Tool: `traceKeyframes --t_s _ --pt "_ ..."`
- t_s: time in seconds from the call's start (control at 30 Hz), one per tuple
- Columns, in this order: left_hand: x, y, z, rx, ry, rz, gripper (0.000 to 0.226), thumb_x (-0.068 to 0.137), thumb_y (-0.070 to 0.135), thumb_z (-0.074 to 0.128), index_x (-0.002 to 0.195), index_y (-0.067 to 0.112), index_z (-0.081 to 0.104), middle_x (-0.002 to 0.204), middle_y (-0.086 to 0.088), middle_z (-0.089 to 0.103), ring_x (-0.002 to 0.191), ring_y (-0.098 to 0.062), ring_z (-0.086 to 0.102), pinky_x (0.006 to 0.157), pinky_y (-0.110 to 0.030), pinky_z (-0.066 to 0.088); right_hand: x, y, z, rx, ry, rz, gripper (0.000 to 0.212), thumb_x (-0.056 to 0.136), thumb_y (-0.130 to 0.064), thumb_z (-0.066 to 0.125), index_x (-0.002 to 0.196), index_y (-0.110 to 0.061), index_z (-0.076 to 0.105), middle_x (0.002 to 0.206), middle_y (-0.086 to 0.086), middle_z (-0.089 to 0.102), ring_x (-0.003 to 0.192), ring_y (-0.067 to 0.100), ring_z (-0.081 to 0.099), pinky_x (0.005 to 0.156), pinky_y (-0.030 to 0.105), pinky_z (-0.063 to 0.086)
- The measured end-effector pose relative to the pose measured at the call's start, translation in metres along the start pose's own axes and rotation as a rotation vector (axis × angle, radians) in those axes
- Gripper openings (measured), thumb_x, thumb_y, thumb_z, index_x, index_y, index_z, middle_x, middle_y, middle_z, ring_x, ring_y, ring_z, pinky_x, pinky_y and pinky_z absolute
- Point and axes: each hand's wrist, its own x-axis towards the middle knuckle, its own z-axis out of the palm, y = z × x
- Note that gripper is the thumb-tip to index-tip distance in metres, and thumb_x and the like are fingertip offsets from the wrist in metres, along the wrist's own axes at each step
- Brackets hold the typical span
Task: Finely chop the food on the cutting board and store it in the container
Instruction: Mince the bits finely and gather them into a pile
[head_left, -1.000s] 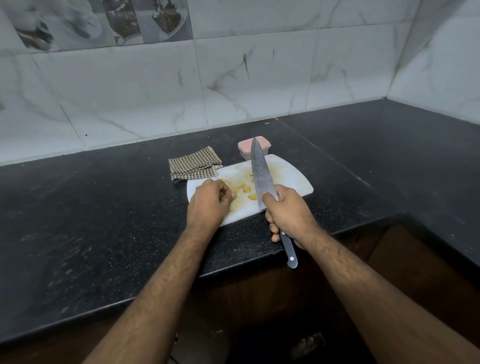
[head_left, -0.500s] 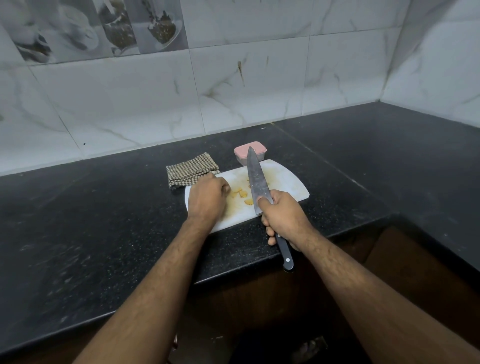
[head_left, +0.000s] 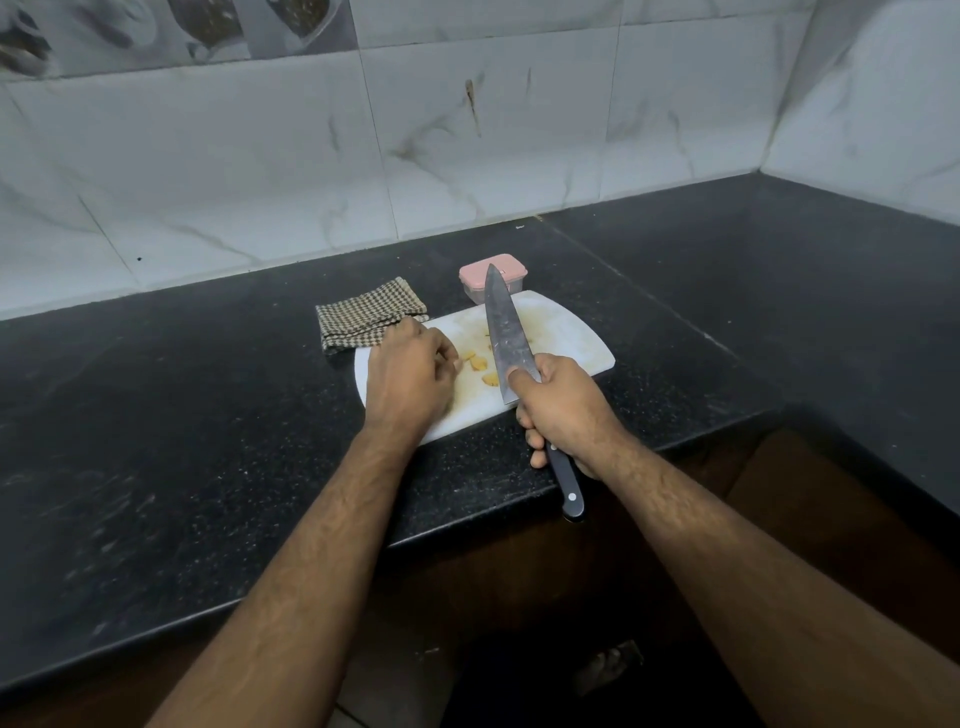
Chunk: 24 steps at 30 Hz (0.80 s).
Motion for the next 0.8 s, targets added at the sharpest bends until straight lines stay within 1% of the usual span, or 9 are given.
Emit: traceKeyframes --t_s 0.1,0.2,0.33,0.47,0.53,0.6,0.7,0.73,0.8 --pt "-0.004 -0.002 -0.005 -0.015 0.035 0.007 0.005 0.097 0.024 0.067 0.093 0.020 0.065 0.095 0.005 0.056 0.093 -0.016 0.049 0.080 -0.032 0.035 0.000 0.000 0.000 -0.003 -0.004 -0.003 0.020 0.104 -0.030 0.047 0.105 -0.015 0.060 0.066 0.004 0.051 0.040 0.010 0.045 0.040 0.027 0.048" --pt "-0.005 -0.005 -0.010 -0.041 0.072 -0.033 0.007 0.098 0.014 0.061 0.094 0.019 0.064 0.095 0.004 0.064 0.088 -0.014 0.051 0.078 -0.029 0.033 0.000 0.001 0.000 0.003 -0.006 -0.008 0.020 0.104 -0.030 0.047 0.106 -0.015 0.059 0.066 0.004 0.050 0.040 0.010 0.044 0.040 0.027 0.047" --pt "-0.005 -0.008 -0.007 -0.014 0.038 -0.031 0.014 0.098 0.008 0.055 0.102 0.016 0.066 0.103 -0.001 0.065 0.095 -0.017 0.052 0.080 -0.027 0.032 -0.001 0.002 0.000 -0.003 0.001 -0.015 0.019 0.104 -0.029 0.047 0.106 -0.015 0.059 0.065 0.004 0.050 0.039 0.010 0.044 0.040 0.027 0.047" --pt "-0.004 -0.011 -0.005 0.018 0.015 -0.010 0.024 0.096 0.002 0.054 0.104 0.016 0.071 0.104 -0.003 0.062 0.100 -0.022 0.054 0.083 -0.031 0.038 -0.002 0.001 0.001 -0.009 0.009 -0.016 0.020 0.104 -0.030 0.047 0.106 -0.014 0.059 0.065 0.004 0.050 0.040 0.010 0.044 0.040 0.027 0.048" --pt "-0.004 -0.012 -0.005 0.025 0.011 -0.010 0.026 0.095 0.000 0.055 0.106 0.016 0.073 0.106 -0.004 0.062 0.102 -0.023 0.053 0.083 -0.032 0.038 -0.002 0.001 0.001 -0.002 0.008 -0.016 0.020 0.104 -0.030 0.047 0.106 -0.015 0.060 0.065 0.004 0.050 0.040 0.010 0.044 0.040 0.027 0.047" --pt "-0.003 -0.011 -0.006 0.021 0.014 0.001 0.023 0.097 0.004 0.057 0.107 0.015 0.075 0.108 -0.004 0.061 0.102 -0.021 0.050 0.082 -0.029 0.036 -0.002 0.000 0.001 0.000 0.007 -0.014 0.019 0.104 -0.030 0.047 0.106 -0.015 0.059 0.065 0.004 0.050 0.040 0.010 0.044 0.040 0.026 0.047" --pt "-0.003 -0.011 -0.006 0.006 0.045 0.010 0.016 0.100 0.018 0.064 0.111 0.015 0.074 0.107 -0.001 0.056 0.098 -0.013 0.041 0.082 -0.026 0.032 -0.002 0.000 0.001 -0.001 0.008 -0.010 0.020 0.105 -0.030 0.047 0.106 -0.015 0.059 0.065 0.004 0.050 0.040 0.010 0.044 0.040 0.026 0.047" --pt "-0.004 -0.011 -0.005 0.000 0.054 0.008 0.016 0.099 0.020 0.066 0.112 0.015 0.073 0.107 -0.001 0.054 0.098 -0.012 0.041 0.083 -0.025 0.033 -0.002 0.000 0.001 0.001 0.008 -0.009 0.019 0.105 -0.030 0.047 0.107 -0.015 0.059 0.065 0.004 0.050 0.040 0.010 0.043 0.040 0.026 0.047" --pt "-0.005 -0.010 -0.006 -0.013 0.064 0.001 0.020 0.099 0.021 0.067 0.117 0.015 0.070 0.111 -0.001 0.055 0.103 -0.016 0.047 0.087 -0.027 0.035 -0.002 0.000 0.001 0.001 0.010 -0.011 0.019 0.105 -0.030 0.047 0.106 -0.016 0.060 0.065 0.004 0.050 0.040 0.010 0.043 0.040 0.027 0.047"
